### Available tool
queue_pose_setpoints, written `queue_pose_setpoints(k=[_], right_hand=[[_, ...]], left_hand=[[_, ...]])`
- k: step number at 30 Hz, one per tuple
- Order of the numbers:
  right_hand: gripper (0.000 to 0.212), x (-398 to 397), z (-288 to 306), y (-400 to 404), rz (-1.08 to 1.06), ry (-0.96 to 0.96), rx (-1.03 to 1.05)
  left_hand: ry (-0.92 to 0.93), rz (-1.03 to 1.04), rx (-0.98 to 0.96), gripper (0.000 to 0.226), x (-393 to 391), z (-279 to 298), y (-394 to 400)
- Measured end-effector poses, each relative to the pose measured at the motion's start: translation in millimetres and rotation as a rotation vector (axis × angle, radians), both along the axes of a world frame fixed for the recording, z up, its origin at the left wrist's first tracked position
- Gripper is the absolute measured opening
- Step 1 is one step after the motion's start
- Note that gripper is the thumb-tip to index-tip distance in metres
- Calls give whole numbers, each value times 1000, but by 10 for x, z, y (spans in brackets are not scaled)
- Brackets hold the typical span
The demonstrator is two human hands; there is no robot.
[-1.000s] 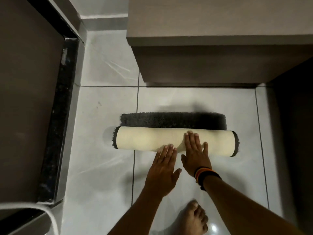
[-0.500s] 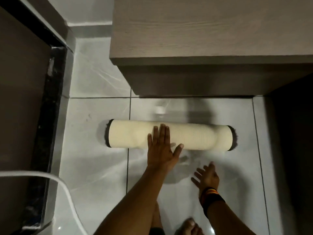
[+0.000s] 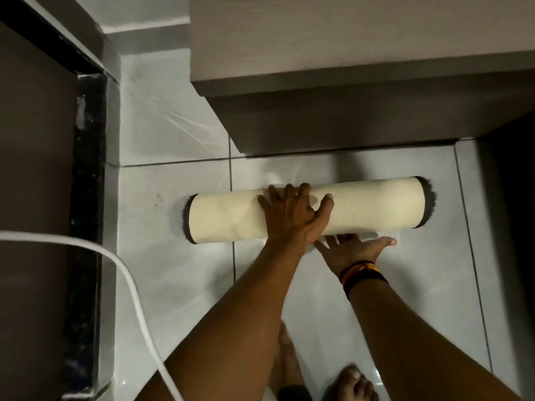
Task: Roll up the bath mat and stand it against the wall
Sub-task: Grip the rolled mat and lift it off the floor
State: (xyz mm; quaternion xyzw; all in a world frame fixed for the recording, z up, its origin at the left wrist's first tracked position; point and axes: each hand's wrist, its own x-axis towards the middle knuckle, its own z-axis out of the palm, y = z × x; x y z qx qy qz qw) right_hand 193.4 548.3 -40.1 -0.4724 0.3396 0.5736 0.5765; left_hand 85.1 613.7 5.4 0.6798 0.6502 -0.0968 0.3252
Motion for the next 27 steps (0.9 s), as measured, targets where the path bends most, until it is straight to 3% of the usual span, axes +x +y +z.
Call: queue_pose_setpoints(k=[6,11,14,17,20,24,27], right_hand=[[112,-404,940,-177,176,-72,70],[114,-916,2067,106,442,-121,115],[111,-1193,2796,501,665,-187,226],[101,-1430,3486,963,802,-248,291],[94,-1702,3952,1428,865,-284,371],[92,-1994,4049,2159,905,-351,378],[90,-2123,3879,2659,884,-395,363]], left_hand=[[-125,301,87,110,-305,930,-328],[-556,706,57,77,-999,1830,-456],[-619,912,65,75,-1397,2553,-252],[-621,970,78,99,-1696,3147,50],[-682,964,145,96,-1923,3603,424],[-728,926,174,71,-2177,3752,1064],[-771,843,175,84,-2284,3598,1582]])
